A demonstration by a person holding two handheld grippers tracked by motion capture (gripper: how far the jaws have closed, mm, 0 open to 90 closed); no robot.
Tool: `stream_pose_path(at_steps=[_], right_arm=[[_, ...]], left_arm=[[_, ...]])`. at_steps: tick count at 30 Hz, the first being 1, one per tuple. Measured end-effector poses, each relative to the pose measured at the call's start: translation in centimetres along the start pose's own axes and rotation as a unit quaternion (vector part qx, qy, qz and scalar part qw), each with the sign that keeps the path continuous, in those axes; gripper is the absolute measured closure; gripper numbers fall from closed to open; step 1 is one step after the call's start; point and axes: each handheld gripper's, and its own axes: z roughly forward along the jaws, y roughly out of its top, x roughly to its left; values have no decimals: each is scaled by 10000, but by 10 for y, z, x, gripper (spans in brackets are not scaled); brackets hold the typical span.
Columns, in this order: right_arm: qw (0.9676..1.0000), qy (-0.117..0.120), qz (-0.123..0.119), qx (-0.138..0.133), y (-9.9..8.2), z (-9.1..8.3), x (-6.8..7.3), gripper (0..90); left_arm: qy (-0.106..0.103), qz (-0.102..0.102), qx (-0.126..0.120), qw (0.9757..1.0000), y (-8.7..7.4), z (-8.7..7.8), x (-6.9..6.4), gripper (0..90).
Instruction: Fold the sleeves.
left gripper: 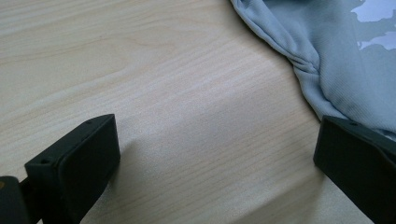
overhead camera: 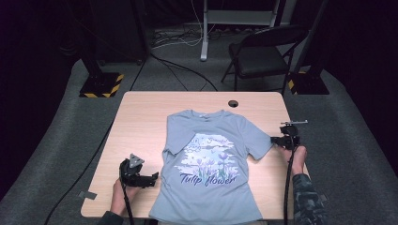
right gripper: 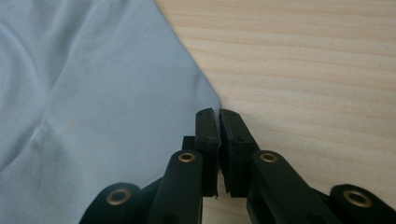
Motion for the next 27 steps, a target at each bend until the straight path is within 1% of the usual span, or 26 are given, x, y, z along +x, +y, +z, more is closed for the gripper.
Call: stream_pose_path(at_steps=[5,6,9,10,14,19,27], right_arm=[[10000,9,-73,-40,2,-4,3,869],[9999,35,-131,-95,3,-7,6,869],[9997,49,-187,-117,4,-9,9,869],[9995,73,-282,-152,5,-11,12,869],[9993,78,-333,-162,7,-13,15,869],[9989,124,-378,-240,11,-18,19,869],[9980,162,-524,-328,17,-25,31,870]], left_arm=[[-1,0,0,10000,0,0,0,0],[0,-1,-1,10000,0,0,0,0],[0,1,-1,10000,0,0,0,0],[0,-1,-2,10000,0,0,0,0],[0,-1,-1,10000,0,0,0,0],[-1,0,0,10000,0,0,0,0],[-1,-1,-1,10000,0,0,0,0]])
